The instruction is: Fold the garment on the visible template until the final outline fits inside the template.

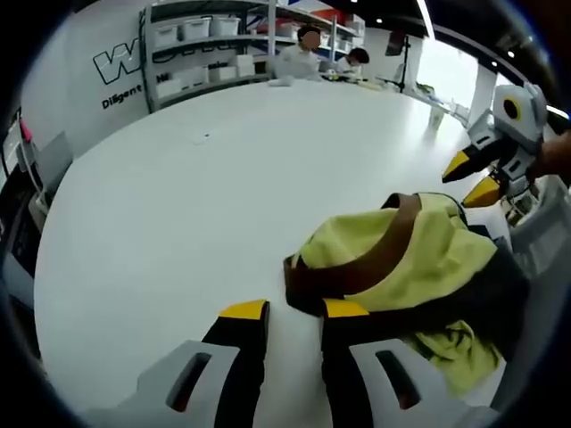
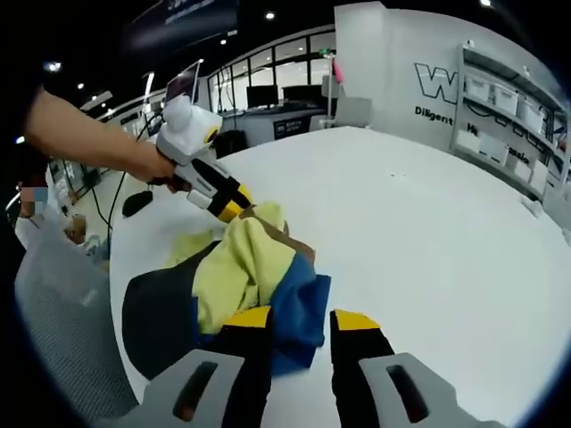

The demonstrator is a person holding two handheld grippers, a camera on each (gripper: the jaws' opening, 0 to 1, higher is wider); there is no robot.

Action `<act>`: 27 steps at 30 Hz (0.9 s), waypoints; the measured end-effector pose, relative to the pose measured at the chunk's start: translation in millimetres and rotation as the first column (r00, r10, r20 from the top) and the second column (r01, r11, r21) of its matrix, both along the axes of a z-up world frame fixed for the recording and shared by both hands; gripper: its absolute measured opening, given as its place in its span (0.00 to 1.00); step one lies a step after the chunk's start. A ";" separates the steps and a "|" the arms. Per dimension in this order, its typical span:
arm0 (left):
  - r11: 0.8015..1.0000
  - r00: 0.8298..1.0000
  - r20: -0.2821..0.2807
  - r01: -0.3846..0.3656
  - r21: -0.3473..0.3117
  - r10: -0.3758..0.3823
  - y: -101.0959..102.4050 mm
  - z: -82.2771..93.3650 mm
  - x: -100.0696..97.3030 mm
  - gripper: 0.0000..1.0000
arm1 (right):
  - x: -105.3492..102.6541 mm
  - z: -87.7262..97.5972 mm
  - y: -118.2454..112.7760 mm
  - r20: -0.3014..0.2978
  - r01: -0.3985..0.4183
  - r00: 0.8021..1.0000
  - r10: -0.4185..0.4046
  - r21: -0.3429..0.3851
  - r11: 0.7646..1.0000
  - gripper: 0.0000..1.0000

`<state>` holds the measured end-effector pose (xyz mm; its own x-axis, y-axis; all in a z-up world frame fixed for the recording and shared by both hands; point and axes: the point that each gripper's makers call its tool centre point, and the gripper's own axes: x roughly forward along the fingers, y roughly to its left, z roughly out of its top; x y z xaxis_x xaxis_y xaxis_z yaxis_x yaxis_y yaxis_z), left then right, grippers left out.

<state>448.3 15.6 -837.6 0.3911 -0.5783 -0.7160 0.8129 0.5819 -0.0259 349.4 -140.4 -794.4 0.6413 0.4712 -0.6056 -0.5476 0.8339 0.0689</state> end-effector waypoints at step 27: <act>1.000 0.999 -0.032 -0.009 -0.025 0.008 -5.3 -2.5 -15.0 0.08 | 5.3 -22.1 26.6 -0.173 0.038 0.985 -0.006 0.177 0.983 0.03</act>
<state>433.3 10.4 -840.1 0.3731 -0.5930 -0.7136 0.8064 0.5876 -0.0666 354.6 -113.8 -816.5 0.5467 0.5690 -0.6143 -0.4963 0.8111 0.3096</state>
